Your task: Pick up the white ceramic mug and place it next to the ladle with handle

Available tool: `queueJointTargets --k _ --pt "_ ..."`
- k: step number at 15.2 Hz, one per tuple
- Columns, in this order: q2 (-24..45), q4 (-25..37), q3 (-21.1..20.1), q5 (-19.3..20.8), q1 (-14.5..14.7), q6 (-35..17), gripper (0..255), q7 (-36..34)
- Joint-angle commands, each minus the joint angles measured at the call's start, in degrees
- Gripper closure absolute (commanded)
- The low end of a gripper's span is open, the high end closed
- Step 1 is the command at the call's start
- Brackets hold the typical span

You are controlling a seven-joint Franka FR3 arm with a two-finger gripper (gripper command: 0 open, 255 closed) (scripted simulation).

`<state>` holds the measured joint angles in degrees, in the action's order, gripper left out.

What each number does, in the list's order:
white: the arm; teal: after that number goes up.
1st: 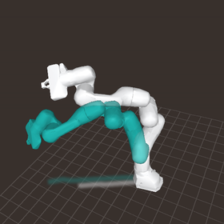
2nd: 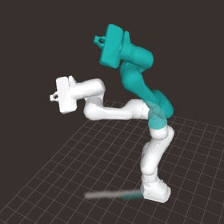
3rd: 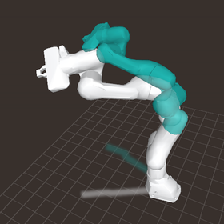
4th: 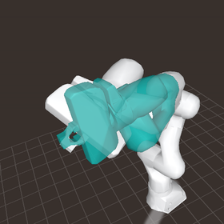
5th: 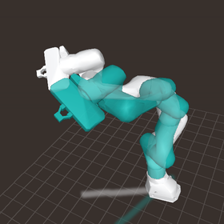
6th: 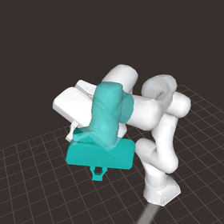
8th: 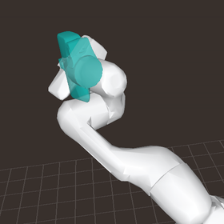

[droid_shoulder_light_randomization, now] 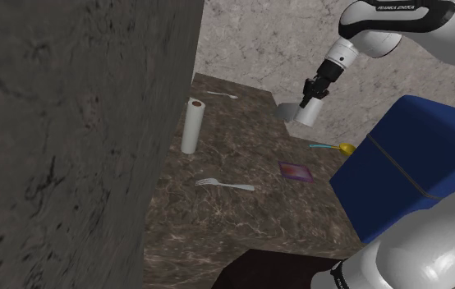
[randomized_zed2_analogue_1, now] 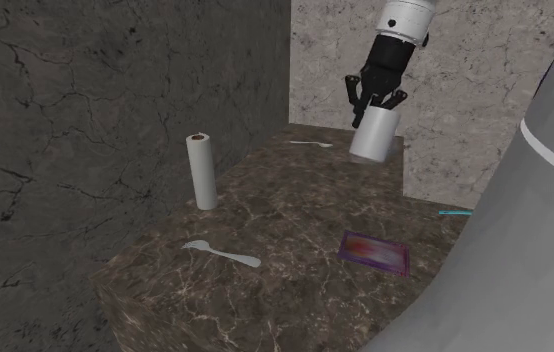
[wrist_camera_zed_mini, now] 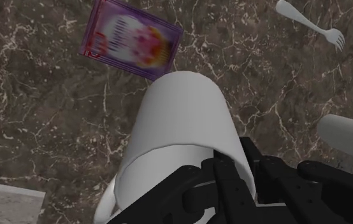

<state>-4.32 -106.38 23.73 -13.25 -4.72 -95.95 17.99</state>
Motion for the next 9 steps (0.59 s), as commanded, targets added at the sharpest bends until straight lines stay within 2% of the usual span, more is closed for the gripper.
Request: queueJointTargets --k 1,9 --pt "0.59 0.82 1.48 0.19 -1.24 0.82 255 2.66" --pt "4.95 6.14 7.73 0.09 -6.89 5.06 255 14.11"
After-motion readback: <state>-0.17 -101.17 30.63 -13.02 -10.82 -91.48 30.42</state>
